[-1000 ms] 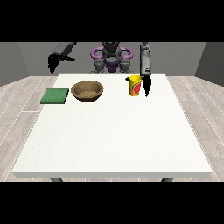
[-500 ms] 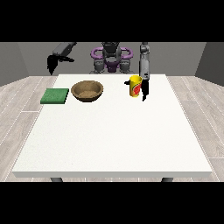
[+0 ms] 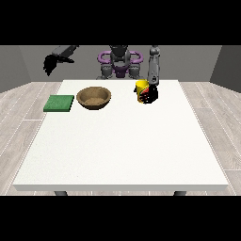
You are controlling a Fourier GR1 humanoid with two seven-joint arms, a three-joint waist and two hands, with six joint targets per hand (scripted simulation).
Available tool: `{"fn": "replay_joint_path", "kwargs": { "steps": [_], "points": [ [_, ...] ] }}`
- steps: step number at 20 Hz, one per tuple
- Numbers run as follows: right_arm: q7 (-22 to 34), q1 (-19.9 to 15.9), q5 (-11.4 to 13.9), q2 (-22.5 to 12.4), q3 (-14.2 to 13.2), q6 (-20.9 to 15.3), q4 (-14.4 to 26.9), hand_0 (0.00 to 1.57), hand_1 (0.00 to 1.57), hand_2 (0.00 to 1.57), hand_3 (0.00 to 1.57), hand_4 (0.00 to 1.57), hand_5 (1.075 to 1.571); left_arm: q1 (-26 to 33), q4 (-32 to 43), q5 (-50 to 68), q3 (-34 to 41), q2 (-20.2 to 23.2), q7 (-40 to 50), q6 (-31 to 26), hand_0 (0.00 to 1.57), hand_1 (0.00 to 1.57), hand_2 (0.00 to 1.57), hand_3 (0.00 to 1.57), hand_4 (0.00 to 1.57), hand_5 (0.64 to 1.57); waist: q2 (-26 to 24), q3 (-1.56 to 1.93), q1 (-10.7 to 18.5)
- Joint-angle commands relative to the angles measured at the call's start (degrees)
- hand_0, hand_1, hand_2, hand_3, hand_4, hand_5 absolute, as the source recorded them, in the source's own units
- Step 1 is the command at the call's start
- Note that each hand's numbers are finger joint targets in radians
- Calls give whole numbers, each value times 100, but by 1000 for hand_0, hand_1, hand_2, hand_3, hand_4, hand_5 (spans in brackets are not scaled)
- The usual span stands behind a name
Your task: Pick the cup and pour the ball into the bowl, then pick the bowl and place it on the pad
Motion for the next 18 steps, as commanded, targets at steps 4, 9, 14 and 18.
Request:
{"fn": "replay_joint_path", "kwargs": {
  "steps": [4, 9, 14, 18],
  "points": [
    [325, 259, 48, -10, -62, -44, 639, 0, 0, 0, 0, 0, 1569, -150, -59, -1051, -702, 845, 1589, 451, 1381, 1381, 1571, 1571, 1571, 1341, -1221, -35, 481],
    [265, 214, 127, 20, 16, 5, 853, 0, 0, 0, 0, 0, 1569, -1305, 19, -1650, -902, 1803, 3183, 292, 1456, 1456, 1571, 1571, 1571, 1296, -1264, -38, 334],
    [-426, -40, 151, -203, -359, 19, 1597, 0, 0, 0, 0, 0, 1568, -1495, -410, -2165, -1343, 1477, 3727, 335, 1459, 1459, 1571, 1571, 1571, 1294, -1058, -53, 697],
    [-229, 125, 47, -158, -154, 351, 1337, 0, 0, 0, 0, 0, 1568, -1669, -234, -2615, -1473, 1298, 4402, 779, 1473, 1473, 1571, 1571, 1571, 1278, -1086, -54, 199]
  ]
}}
